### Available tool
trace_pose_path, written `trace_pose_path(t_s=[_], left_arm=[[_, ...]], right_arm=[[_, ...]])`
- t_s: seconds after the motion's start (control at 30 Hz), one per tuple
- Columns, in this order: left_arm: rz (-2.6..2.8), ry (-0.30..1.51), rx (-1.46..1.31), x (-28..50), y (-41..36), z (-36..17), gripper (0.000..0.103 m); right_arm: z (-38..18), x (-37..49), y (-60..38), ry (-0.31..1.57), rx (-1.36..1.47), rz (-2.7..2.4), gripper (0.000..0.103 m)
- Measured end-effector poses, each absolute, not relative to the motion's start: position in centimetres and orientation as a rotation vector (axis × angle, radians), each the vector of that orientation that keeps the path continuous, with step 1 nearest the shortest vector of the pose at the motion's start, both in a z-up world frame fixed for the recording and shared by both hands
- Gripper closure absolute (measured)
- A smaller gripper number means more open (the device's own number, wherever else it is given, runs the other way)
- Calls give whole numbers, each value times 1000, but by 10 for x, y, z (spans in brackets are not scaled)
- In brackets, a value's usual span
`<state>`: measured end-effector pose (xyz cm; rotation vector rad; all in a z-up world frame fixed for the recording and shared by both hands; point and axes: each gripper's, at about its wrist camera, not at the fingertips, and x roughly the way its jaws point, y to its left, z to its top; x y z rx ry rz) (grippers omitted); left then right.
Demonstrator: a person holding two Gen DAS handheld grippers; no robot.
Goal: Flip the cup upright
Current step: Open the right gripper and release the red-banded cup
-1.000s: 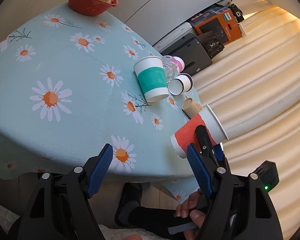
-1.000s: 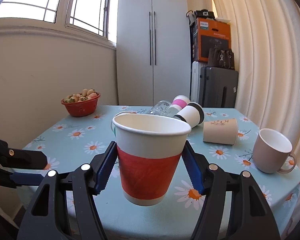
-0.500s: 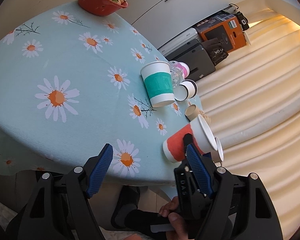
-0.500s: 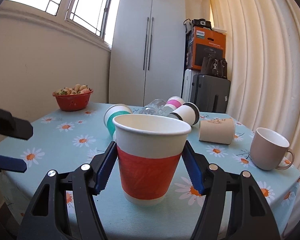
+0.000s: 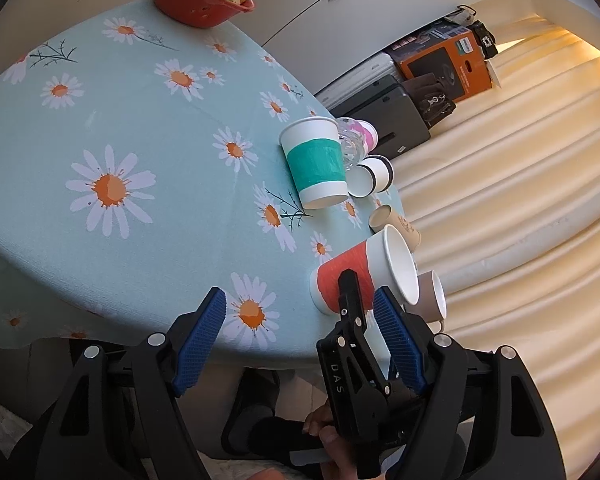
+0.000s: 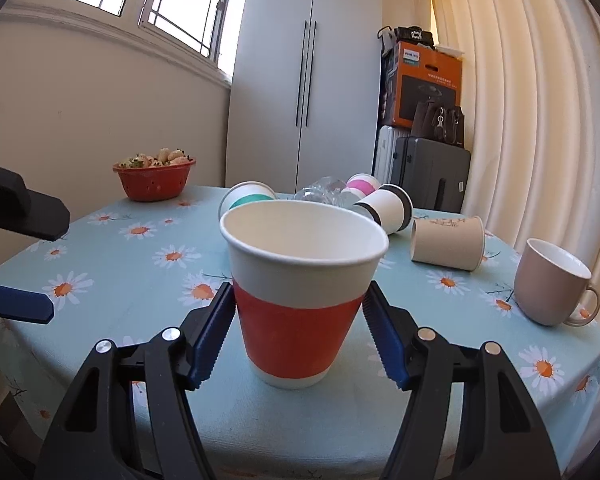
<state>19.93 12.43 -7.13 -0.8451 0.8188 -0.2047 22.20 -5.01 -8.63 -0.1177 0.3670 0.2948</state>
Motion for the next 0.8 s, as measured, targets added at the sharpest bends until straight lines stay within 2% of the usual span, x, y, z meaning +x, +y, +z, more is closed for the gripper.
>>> trace_pose_path(t_s=[0.1,0.17,0.77,0.8], left_arm=[[-208,819,-842,199,124,-71,29],[-206,819,-837,199,124,-71,29],[-163,683,-693,166,118,-43,29],[-157,673,-673,162,116,-41,23]], right_arm=[[-86,220,-51,383,-114,295,23],[-85,216,-51,375,-117,290,19],[-50,169,-78,377,-100,333,16],[-47,165,-80,371,-100,333,16]])
